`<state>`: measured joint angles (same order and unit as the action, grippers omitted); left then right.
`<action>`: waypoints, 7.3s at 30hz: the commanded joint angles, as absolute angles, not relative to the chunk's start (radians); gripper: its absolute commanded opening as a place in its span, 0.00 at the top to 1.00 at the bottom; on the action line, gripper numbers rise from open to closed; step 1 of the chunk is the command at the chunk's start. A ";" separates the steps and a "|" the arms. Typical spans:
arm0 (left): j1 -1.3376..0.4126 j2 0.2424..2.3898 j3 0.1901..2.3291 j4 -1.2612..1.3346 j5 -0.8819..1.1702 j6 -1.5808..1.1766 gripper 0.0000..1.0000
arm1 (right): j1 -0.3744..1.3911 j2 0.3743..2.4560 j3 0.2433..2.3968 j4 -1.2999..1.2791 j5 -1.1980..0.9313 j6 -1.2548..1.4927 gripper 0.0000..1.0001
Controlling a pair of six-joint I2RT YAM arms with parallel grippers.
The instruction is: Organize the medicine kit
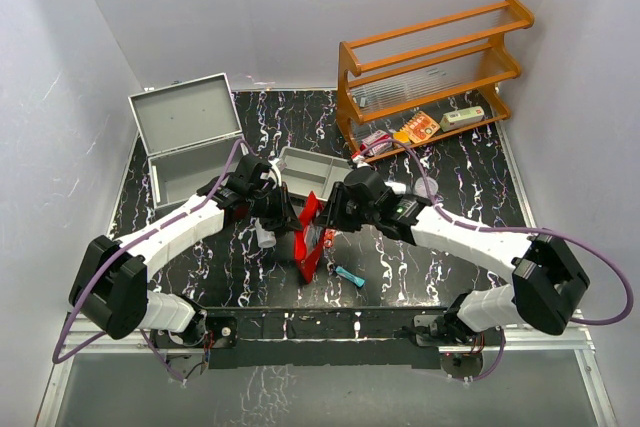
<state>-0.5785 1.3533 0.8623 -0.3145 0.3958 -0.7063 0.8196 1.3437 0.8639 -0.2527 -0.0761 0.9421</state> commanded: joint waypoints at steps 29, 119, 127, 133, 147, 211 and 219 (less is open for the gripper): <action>-0.574 1.335 0.899 -0.355 0.389 -0.679 1.00 | 0.936 1.504 1.012 -0.323 0.015 0.858 0.99; -0.489 1.272 0.910 -0.487 0.344 -0.577 1.00 | 0.985 1.517 0.817 -0.588 0.143 0.658 0.71; -0.489 1.272 0.910 -0.486 0.345 -0.580 1.00 | 0.985 1.504 0.816 -0.573 0.183 0.759 0.83; -0.489 1.270 0.908 -0.485 0.350 -0.583 1.00 | 0.985 1.505 0.818 -0.576 0.219 0.797 0.88; -0.489 1.267 0.900 -0.466 0.371 -0.595 1.00 | 0.985 1.307 0.845 -0.518 0.286 0.893 0.92; -0.489 1.261 0.939 -0.507 0.355 -0.581 1.00 | 0.962 1.242 0.893 -0.441 0.459 0.977 0.63; -0.489 1.225 0.977 -0.552 0.366 -0.587 1.00 | 0.957 1.369 0.891 -0.432 0.357 0.914 0.59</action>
<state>-0.4927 1.2884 0.9257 -0.5053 0.3519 -0.5907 0.9585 1.3052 0.8696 -0.4530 0.3897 0.9581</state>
